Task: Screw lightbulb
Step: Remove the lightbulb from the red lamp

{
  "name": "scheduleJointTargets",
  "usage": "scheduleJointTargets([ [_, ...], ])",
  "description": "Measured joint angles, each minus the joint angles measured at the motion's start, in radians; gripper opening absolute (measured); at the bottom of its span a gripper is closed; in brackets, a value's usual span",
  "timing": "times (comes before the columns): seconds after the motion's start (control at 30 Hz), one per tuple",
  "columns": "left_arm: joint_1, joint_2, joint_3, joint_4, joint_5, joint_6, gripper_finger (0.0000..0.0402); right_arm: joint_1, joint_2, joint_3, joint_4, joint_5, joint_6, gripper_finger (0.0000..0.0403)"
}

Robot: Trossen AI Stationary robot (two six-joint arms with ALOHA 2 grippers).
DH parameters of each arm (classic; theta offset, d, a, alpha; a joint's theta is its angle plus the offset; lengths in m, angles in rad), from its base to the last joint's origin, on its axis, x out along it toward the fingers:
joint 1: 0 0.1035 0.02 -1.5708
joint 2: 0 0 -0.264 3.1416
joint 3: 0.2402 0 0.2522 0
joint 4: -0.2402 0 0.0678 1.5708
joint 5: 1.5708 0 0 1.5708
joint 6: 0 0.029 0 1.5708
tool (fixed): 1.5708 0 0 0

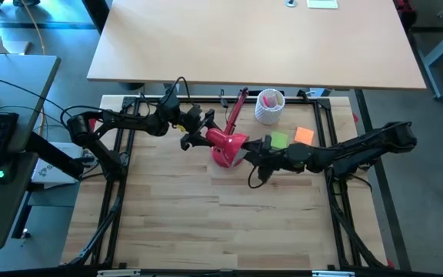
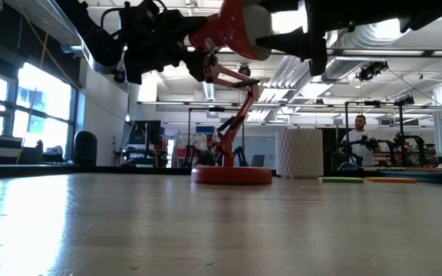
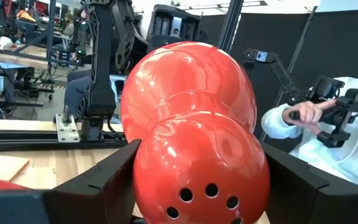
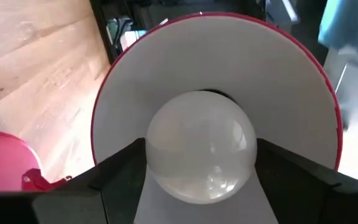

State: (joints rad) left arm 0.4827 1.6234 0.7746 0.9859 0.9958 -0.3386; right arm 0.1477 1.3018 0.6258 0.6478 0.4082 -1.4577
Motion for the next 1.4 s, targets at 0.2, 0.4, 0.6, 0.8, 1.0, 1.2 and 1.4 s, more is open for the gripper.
scheduleJointTargets([
  [0.2,0.0,0.0,0.0,-0.002,-0.004,0.0,0.0257,0.066,-0.001,0.002,0.032,0.056,0.284,0.0294],
  [0.4,0.0,0.0,0.0,-0.003,-0.013,-0.001,0.0257,0.136,-0.012,0.002,0.083,0.158,0.502,0.0304],
  [0.6,0.0,0.0,0.0,-0.003,-0.02,0.0,0.0257,0.191,-0.108,0.002,-0.004,0.28,0.869,0.0305],
  [0.8,0.0,0.0,0.0,-0.005,-0.022,0.011,0.0257,0.19,-0.203,0.002,-0.184,0.139,1.305,0.0305],
  [1.0,0.001,0.0,0.0,-0.005,-0.042,0.024,0.0257,0.145,-0.194,0.002,-0.266,-0.046,1.608,0.0305],
  [1.2,0.001,0.0,0.0,-0.005,-0.043,0.026,0.0257,0.107,-0.18,0.002,-0.273,-0.038,1.691,0.0305],
  [1.4,0.001,0.0,0.0,-0.004,-0.042,0.026,0.0257,0.066,-0.179,0.002,-0.273,-0.067,1.773,0.0305],
])
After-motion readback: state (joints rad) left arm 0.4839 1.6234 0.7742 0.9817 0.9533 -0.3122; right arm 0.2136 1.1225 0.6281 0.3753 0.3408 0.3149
